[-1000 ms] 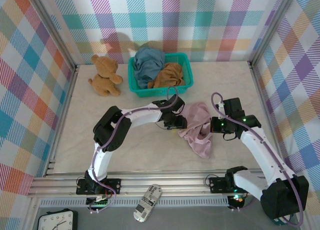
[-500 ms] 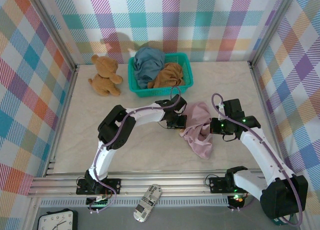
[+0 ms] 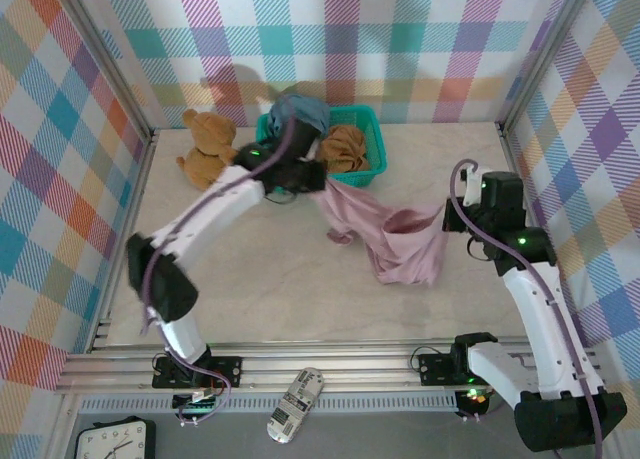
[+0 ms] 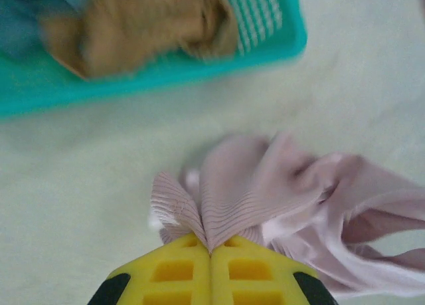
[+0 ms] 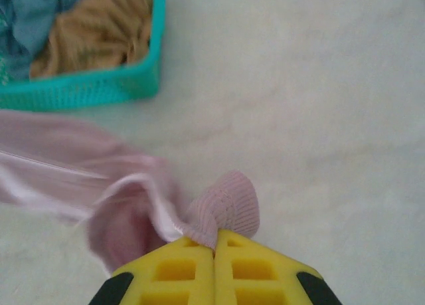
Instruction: Fold and stack the tank tops
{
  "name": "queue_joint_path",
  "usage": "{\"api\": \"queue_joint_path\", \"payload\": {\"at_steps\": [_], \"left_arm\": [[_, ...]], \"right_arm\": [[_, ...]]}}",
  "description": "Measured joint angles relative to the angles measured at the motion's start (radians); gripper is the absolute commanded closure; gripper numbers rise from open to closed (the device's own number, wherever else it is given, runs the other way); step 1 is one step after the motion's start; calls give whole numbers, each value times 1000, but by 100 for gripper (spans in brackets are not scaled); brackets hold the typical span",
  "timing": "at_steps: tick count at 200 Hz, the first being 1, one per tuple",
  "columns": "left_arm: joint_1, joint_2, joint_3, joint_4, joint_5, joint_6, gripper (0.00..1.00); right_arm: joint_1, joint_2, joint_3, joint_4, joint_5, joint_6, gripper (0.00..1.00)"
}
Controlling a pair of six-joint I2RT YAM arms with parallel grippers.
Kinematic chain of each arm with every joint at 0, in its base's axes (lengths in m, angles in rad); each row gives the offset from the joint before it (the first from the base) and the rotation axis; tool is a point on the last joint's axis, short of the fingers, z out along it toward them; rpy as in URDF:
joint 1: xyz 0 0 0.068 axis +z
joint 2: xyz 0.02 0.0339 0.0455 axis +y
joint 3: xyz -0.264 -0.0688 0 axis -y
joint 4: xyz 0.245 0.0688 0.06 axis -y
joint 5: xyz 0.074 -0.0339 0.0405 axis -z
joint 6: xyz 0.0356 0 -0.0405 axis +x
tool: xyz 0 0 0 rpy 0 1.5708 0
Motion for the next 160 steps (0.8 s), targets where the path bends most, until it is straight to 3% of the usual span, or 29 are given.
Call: {"api": "queue_joint_path", "payload": {"at_steps": [43,88,129,160], "left_arm": [[76,-224,91,-138,-189,64,100],[124,-416,14,-229,-317,92,100],[129,-610,-177,-220,-244,58,100],[123,-675,-431,-111,-94,-61,100]], "right_arm": [[-8,-35,135,80,5,-209,100],[-8,-154,149,118,-15,-320,100],[-8,-216,159,132,-38,-360,100],[-9,-89,259,113,-24,-408,100]]}}
